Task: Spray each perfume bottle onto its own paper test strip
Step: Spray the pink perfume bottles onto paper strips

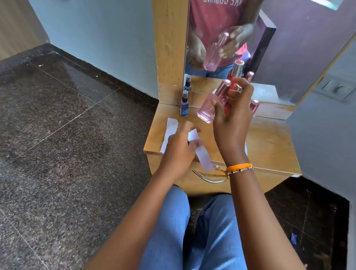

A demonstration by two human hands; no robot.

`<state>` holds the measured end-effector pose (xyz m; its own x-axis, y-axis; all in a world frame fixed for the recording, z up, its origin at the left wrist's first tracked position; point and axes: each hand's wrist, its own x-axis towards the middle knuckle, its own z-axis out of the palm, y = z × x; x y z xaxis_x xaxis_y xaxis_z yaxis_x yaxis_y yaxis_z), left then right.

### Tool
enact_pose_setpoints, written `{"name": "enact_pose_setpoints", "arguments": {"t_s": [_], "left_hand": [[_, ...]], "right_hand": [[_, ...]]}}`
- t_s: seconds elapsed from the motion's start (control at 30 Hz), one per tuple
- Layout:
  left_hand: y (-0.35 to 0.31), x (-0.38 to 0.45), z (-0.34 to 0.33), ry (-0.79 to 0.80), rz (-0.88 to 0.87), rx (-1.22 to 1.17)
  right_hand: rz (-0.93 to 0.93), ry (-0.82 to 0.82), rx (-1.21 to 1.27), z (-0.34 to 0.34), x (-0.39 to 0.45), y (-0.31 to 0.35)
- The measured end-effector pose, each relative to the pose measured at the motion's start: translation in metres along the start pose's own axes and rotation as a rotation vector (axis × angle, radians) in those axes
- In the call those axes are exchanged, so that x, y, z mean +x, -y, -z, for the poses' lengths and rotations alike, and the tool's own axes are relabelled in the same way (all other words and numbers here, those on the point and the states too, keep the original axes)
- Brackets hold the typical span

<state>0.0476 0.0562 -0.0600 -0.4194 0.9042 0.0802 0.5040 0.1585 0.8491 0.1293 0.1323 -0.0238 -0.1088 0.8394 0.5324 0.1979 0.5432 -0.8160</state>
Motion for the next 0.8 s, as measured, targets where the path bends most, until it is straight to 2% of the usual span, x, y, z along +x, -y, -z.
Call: {"name": "enact_pose_setpoints", "arguments": {"t_s": [0.07, 0.13, 0.63, 0.73, 0.8], "left_hand": [[-0.006, 0.009, 0.004, 0.046, 0.075, -0.106], [-0.007, 0.021, 0.003, 0.078, 0.119, -0.114], [0.014, 0.049, -0.037, -0.088, -0.047, 0.336], [0.008, 0.041, -0.03, -0.153, -0.059, 0.184], [-0.002, 0.03, -0.021, -0.081, -0.043, -0.067]], "right_hand": [[-0.009, -0.04, 0.016, 0.008, 0.0, 0.004], [-0.005, -0.061, 0.001, 0.016, -0.001, 0.004], [-0.074, 0.013, -0.044, 0.029, -0.03, -0.027], [-0.078, 0.04, -0.027, 0.03, -0.033, -0.028], [-0.096, 0.079, -0.005, 0.032, -0.034, -0.027]]}}
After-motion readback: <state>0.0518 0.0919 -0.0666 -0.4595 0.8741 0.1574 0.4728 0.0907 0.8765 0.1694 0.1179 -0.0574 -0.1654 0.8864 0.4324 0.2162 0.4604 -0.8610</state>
